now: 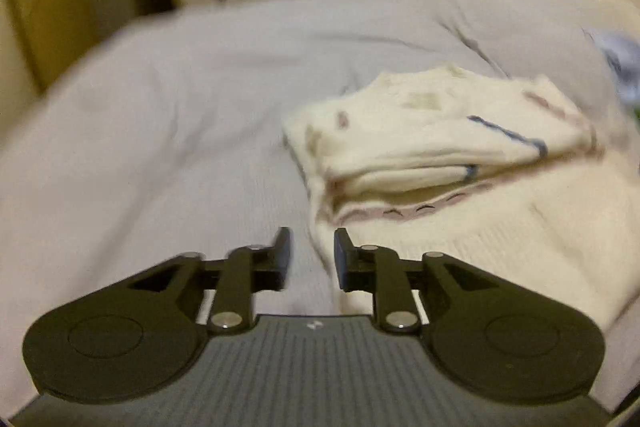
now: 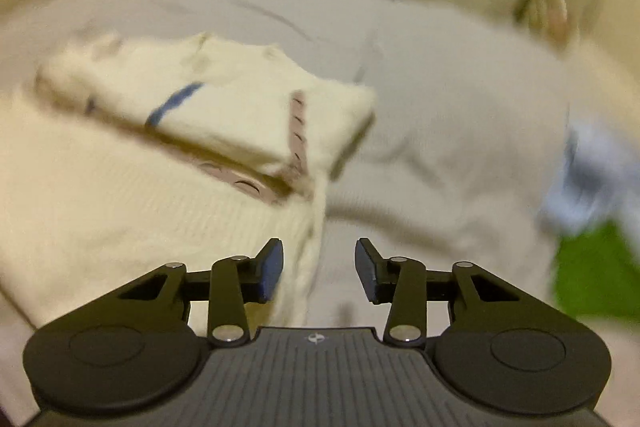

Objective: Fold clothes

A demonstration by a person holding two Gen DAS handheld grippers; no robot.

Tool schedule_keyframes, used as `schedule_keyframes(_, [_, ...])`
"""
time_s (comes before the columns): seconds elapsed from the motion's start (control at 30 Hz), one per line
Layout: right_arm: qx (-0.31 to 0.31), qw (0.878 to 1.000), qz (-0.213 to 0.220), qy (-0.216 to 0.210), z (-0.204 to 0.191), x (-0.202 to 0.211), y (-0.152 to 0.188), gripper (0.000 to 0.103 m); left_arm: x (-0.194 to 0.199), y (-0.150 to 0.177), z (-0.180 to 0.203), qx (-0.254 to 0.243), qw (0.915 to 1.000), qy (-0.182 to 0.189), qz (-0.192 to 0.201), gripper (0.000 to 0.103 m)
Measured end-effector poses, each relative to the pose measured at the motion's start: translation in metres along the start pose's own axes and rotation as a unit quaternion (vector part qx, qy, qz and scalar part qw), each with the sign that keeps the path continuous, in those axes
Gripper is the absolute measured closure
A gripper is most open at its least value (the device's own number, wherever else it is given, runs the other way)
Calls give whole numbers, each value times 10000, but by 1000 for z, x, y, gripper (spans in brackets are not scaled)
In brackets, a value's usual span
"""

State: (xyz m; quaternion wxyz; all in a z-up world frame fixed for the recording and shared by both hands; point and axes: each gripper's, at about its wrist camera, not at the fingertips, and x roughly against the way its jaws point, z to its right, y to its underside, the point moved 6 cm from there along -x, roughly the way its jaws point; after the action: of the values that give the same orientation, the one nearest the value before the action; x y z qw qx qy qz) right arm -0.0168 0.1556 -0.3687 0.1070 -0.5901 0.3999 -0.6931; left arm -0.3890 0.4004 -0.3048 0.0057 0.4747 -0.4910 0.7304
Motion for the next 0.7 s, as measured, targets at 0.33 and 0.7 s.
schedule_keyframes(0.33, [-2025, 9632, -112, -1765, 41, 14, 18, 44, -11, 44, 1, 1121, 9879, 891, -599, 60])
schedule_keyframes(0.7, [-790, 9883, -375, -1246, 3, 2, 31, 73, -11, 50, 31, 63, 9985, 379, -382, 82])
